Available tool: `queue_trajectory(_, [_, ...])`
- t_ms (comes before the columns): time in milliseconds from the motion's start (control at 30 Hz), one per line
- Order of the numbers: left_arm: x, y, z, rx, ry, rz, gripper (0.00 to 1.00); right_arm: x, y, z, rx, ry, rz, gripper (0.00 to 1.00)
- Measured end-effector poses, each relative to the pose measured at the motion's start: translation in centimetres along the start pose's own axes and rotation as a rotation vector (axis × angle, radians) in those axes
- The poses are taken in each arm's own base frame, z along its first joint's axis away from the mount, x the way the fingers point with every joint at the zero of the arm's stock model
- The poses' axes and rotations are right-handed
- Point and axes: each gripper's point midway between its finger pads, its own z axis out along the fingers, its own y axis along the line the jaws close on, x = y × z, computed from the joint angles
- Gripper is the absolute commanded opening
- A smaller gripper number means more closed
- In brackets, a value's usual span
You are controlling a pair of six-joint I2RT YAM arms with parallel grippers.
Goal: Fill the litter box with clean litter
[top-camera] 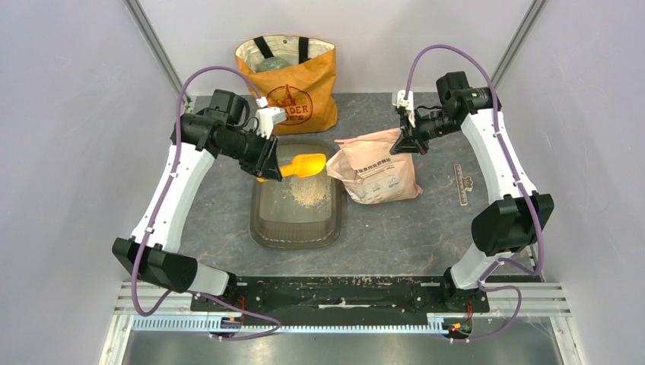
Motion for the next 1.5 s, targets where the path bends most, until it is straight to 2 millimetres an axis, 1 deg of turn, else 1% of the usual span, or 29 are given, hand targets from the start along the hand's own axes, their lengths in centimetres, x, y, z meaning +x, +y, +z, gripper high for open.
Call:
queue_trajectory(167, [-1.5, -3.4, -1.6, 0.155, -0.064, 0.027, 0.02, 0.0, 0.0, 0.0, -0.001, 0.0, -0.002, 0.0])
queue_trajectory(233, [-2.0, -4.5, -2.0, 0.209, -0.08, 0.032, 0.02, 0.0, 0.0, 0.0, -0.001, 0.0, -0.002, 0.0])
queue_trajectory(300, [-2.3, -5.1, -2.0, 0.253, -0.082, 0.029, 0.02, 0.0, 0.0, 0.0, -0.001, 0.0, -0.002, 0.0])
queue_trajectory(367, [-2.7, -5.2, -1.6, 0.284, -0.07, 0.015, 0.02, 0.0, 0.1, 0.0, -0.001, 0.0, -0.003, 0.0])
queue_trajectory(433, [-2.9, -4.9, -0.7, 0.306, -0.048, -0.004, 0.02, 0.0, 0.1, 0.0, -0.002, 0.0, -0.002, 0.0])
queue_trajectory(533, [-3.1, -4.0, 1.1, 0.323, 0.005, -0.047, 0.02, 0.0, 0.2, 0.0, -0.003, 0.001, -0.004, 0.0])
queue_trajectory(600, [-3.0, -3.5, 1.9, 0.328, 0.035, -0.075, 0.02, 0.0, 0.4, 0.0, -0.003, 0.001, -0.009, 0.0])
queue_trajectory(667, [-2.8, -2.9, 2.4, 0.334, 0.053, -0.106, 0.02, 0.1, 0.6, -0.1, -0.004, 0.001, -0.012, 0.0])
queue_trajectory(767, [-3.1, -2.3, 2.5, 0.338, 0.054, -0.14, 0.02, 0.0, 0.7, -0.2, -0.002, 0.002, -0.022, 0.0])
queue_trajectory(867, [-4.0, -1.8, 2.8, 0.34, 0.048, -0.158, 0.02, 0.0, 1.1, -0.3, -0.001, 0.004, -0.031, 0.0])
queue_trajectory(933, [-4.7, -1.8, 3.3, 0.346, 0.051, -0.161, 0.02, 0.1, 1.2, -0.4, -0.001, 0.006, -0.036, 0.0])
queue_trajectory(1000, [-5.6, -2.2, 4.3, 0.358, 0.066, -0.159, 0.02, 0.1, 1.2, -0.4, -0.001, 0.007, -0.04, 0.0])
queue_trajectory(1100, [-6.1, -2.9, 6.3, 0.379, 0.115, -0.175, 0.02, 0.1, 1.2, -0.4, -0.002, 0.007, -0.047, 0.0])
queue_trajectory(1267, [-5.9, -3.0, 10.0, 0.399, 0.216, -0.247, 0.02, 0.1, 1.2, -0.4, -0.005, 0.008, -0.058, 0.0])
queue_trajectory(1400, [-5.6, -2.8, 12.1, 0.402, 0.261, -0.296, 0.02, 0.1, 1.4, -0.3, -0.01, 0.01, -0.067, 0.0])
queue_trajectory(1500, [-5.7, -2.6, 13.1, 0.4, 0.277, -0.325, 0.02, 0.1, 1.3, -0.3, -0.011, 0.01, -0.073, 0.0])
